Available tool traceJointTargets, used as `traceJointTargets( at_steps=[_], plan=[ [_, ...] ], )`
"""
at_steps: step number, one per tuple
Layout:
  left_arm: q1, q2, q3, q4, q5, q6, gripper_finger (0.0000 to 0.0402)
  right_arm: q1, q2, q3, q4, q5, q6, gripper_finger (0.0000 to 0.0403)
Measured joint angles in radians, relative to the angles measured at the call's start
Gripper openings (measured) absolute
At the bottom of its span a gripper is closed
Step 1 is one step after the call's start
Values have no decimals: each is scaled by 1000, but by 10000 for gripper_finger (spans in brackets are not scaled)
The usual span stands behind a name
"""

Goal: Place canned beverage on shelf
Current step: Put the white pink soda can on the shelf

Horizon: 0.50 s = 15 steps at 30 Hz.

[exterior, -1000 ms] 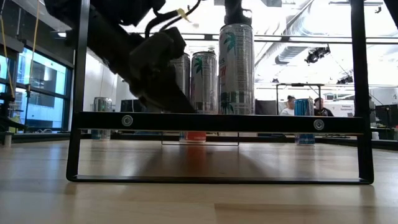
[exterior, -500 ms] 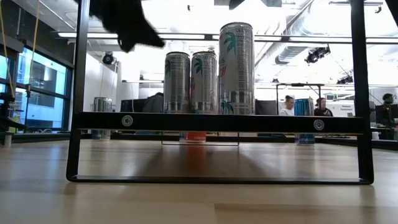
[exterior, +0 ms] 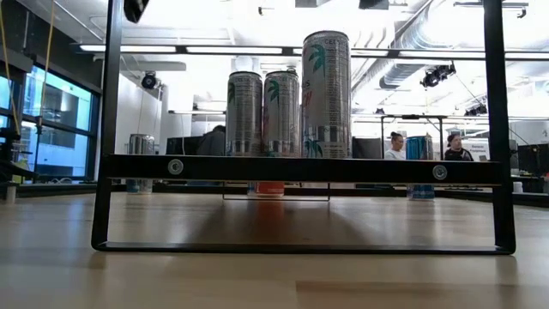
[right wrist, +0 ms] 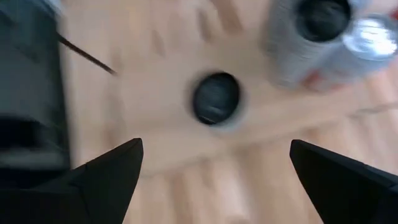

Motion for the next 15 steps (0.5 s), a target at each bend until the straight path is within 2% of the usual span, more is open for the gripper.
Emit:
traceJointTargets(
  at_steps=[5, 9, 11, 15],
  plan=[
    [1, -32, 0, 3, -29, 20, 0, 63, -150, -252, 401, -71, 183, 392],
    [3, -34, 0, 0, -36, 30, 0, 84, -202, -375, 672, -83, 245, 392],
    [4, -35, 0, -2, -37, 30, 0, 85, -205, -404, 760, -101, 243, 392],
    [4, -34, 0, -2, -37, 26, 0, 85, -190, -407, 824, -106, 239, 391]
  ],
)
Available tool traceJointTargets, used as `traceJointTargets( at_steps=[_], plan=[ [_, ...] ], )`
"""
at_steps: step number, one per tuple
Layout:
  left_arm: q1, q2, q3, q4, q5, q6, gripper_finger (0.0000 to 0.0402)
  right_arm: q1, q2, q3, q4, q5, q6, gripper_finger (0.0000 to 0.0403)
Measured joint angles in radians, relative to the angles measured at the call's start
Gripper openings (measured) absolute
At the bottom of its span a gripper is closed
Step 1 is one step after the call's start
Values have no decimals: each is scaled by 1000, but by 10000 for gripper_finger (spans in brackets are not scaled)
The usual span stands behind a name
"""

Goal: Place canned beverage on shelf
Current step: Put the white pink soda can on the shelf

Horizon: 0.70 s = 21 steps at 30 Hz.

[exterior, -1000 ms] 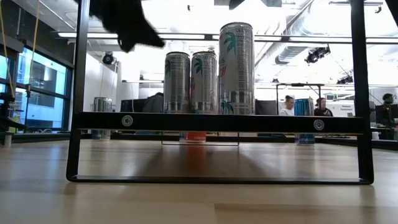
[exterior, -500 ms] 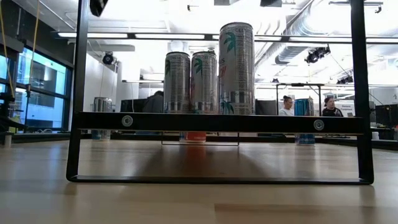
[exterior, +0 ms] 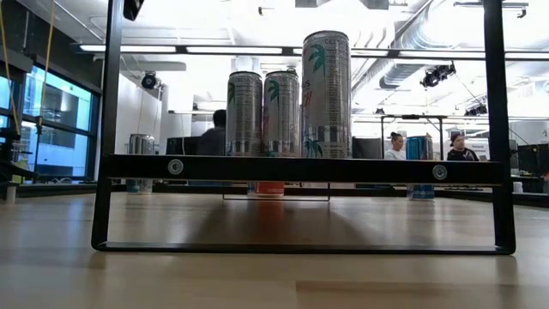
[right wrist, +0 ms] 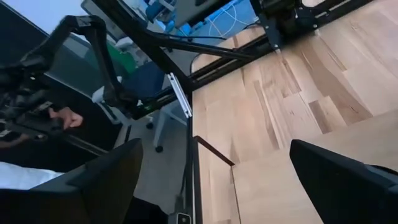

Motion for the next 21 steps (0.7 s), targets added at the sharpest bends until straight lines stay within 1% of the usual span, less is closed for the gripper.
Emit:
traceJointTargets(
  at_steps=[3, 6, 9, 11, 14, 15, 16, 19, 21],
  plan=[
    [0, 0, 0, -6, 0, -1, 0, 2, 12, 3, 4, 0, -16, 375],
    [0, 0, 0, -18, 0, -2, 0, 18, 25, 37, -61, 0, -35, 327],
    [0, 0, 0, -25, 0, -2, 0, 43, 44, 87, -142, 0, -74, 244],
    [0, 0, 0, -23, 0, -4, 0, 59, 66, 127, -188, 0, -103, 174],
    [0, 0, 0, -22, 0, -4, 0, 82, 106, 175, -292, 0, -135, 55],
    [0, 0, 0, -22, 0, -4, 0, 88, 123, 189, -314, 1, -142, 28],
    [0, 0, 0, -22, 0, -4, 0, 95, 138, 199, -336, 5, -152, 16],
    [0, 0, 0, -24, 0, -3, 0, 114, 194, 224, -411, 24, -168, 25],
    [0, 0, 0, -23, 0, -3, 0, 125, 238, 239, -462, 27, -189, 13]
  ],
)
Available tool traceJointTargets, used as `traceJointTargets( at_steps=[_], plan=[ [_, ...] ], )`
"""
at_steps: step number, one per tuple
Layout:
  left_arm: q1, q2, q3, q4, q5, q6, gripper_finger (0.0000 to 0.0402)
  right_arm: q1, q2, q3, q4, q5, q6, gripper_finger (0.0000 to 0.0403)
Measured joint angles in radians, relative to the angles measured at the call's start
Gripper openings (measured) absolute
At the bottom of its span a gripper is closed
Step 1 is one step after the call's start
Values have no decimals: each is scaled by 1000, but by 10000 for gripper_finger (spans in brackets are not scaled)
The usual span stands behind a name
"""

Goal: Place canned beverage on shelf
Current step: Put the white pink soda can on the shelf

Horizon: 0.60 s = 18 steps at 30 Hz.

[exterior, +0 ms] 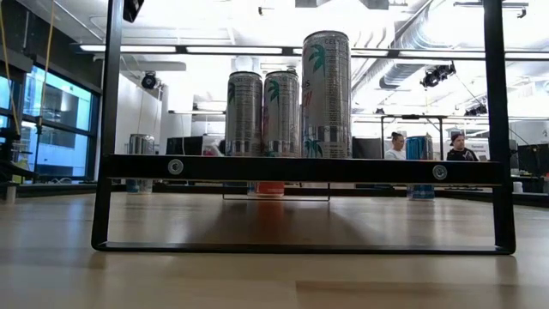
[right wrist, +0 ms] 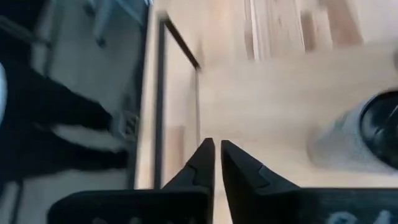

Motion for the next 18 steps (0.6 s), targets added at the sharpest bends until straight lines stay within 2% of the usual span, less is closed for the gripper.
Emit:
traceJointTargets(
  at_steps=[4, 10, 18],
  plan=[
    [0, 0, 0, -1, 0, 0, 0, 18, 75, 36, -64, 44, -31, 7],
    [0, 0, 0, -2, 0, 0, 0, 27, 138, 56, -104, 216, -31, 2],
    [0, 0, 0, -20, 0, 0, 0, 33, 198, 56, -115, 251, -25, 0]
  ],
)
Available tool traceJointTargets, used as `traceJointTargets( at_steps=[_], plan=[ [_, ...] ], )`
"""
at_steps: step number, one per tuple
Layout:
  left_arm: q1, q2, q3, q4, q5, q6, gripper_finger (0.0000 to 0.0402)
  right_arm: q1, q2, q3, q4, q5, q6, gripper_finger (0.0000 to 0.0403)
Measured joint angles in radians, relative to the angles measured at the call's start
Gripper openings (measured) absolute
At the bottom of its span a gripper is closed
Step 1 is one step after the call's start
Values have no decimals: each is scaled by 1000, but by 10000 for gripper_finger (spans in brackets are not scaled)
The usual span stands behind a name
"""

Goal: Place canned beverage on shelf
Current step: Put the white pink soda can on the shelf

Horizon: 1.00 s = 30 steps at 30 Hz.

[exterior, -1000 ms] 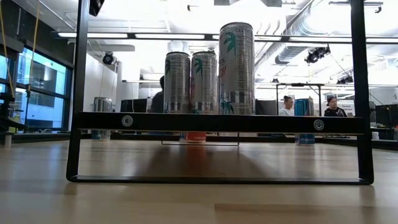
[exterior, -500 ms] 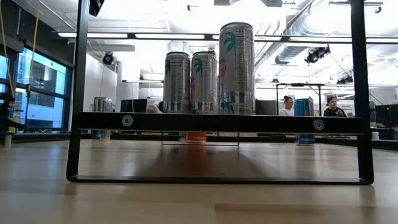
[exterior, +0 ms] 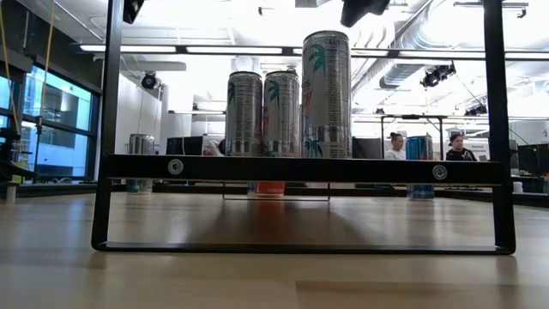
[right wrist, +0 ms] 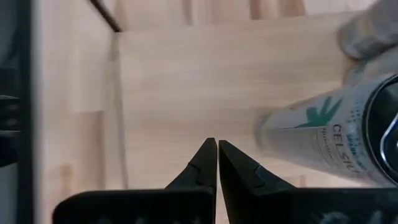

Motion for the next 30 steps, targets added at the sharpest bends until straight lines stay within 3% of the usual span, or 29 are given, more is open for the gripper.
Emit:
traceJointTargets(
  at_steps=[8, 30],
  plan=[
    [0, 0, 0, -16, 0, 0, 0, -1, 73, 0, -31, 116, 81, 0],
    [0, 0, 0, -30, -7, 0, 0, -91, 83, -1, -36, 142, 214, 0]
  ],
)
